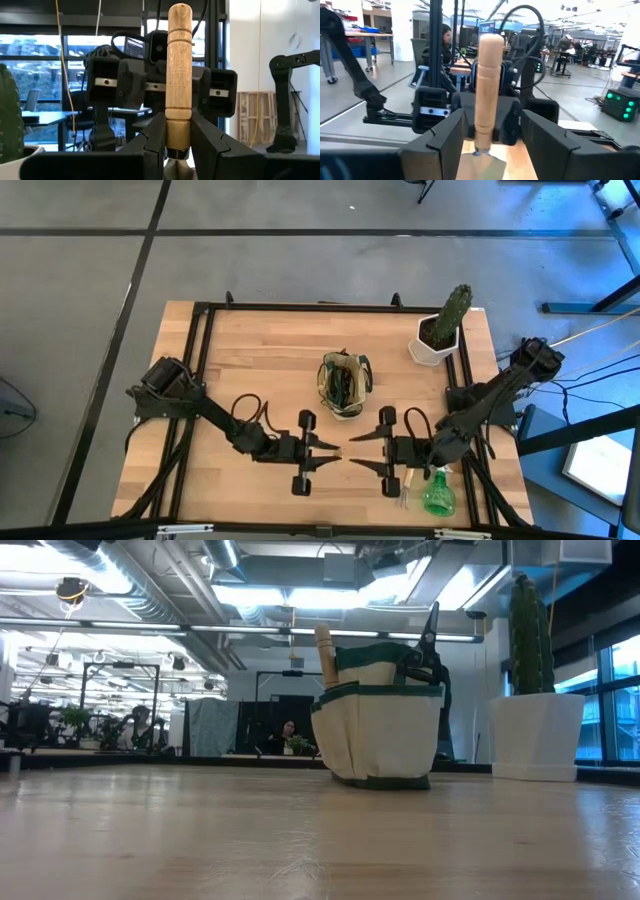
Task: Pick & Place Garden tools in Gardening bag
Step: Put the brown trowel into the green gardening bag
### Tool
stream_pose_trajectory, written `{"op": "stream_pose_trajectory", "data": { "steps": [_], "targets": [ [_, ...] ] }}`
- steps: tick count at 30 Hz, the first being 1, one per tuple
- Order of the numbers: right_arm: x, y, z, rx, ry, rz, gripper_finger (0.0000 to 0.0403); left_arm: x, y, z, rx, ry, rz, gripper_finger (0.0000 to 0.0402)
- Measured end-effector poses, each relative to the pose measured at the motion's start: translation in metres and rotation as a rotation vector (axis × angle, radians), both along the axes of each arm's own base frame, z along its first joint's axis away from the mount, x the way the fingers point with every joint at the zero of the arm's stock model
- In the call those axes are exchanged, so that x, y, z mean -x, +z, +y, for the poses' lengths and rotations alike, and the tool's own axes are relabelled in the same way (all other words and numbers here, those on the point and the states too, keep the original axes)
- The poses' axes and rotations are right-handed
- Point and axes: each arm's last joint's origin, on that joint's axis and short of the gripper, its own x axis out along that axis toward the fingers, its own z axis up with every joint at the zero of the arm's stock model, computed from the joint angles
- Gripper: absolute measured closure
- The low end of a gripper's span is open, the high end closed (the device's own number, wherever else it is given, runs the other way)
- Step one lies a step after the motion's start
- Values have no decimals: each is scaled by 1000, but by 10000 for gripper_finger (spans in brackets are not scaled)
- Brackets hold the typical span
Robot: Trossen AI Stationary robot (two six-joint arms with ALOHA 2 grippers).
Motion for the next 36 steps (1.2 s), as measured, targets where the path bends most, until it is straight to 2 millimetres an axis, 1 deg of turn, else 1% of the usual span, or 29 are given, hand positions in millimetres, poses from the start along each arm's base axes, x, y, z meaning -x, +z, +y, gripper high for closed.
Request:
{"op": "stream_pose_trajectory", "data": {
  "steps": [3, 6, 10, 13, 17, 21, 24, 27, 31, 36],
  "targets": [
    [-3, 1, -4, -13, -16, -9, 205, 1, 2, 1, -15, 22, -24, 346],
    [-7, 3, -9, -44, -18, -22, 205, 1, 6, 3, -23, 9, -58, 346],
    [-11, 4, -14, -55, -14, -36, 205, -2, 4, 6, -21, 17, -35, 346],
    [-11, 1, -14, -37, -10, -14, 205, -4, 1, 8, -47, 27, -12, 346],
    [-13, 2, -16, -34, 11, -21, 205, -9, 2, 17, -72, 39, -23, 346],
    [-17, 1, -20, -21, 42, -17, 205, -16, 2, 32, -59, 35, -24, 346],
    [-20, 2, -22, -2, 74, -25, 205, -19, 2, 38, -58, 20, -31, 346],
    [-20, 5, -22, 35, 60, -38, 205, -21, 2, 44, -63, 7, -41, 346],
    [-20, 6, -23, 80, 42, -46, 205, -23, -1, 45, -76, 18, -2, 346],
    [-20, 7, -23, 68, 28, -56, 205, -23, -2, 45, -79, 22, 9, 346]
  ]
}}
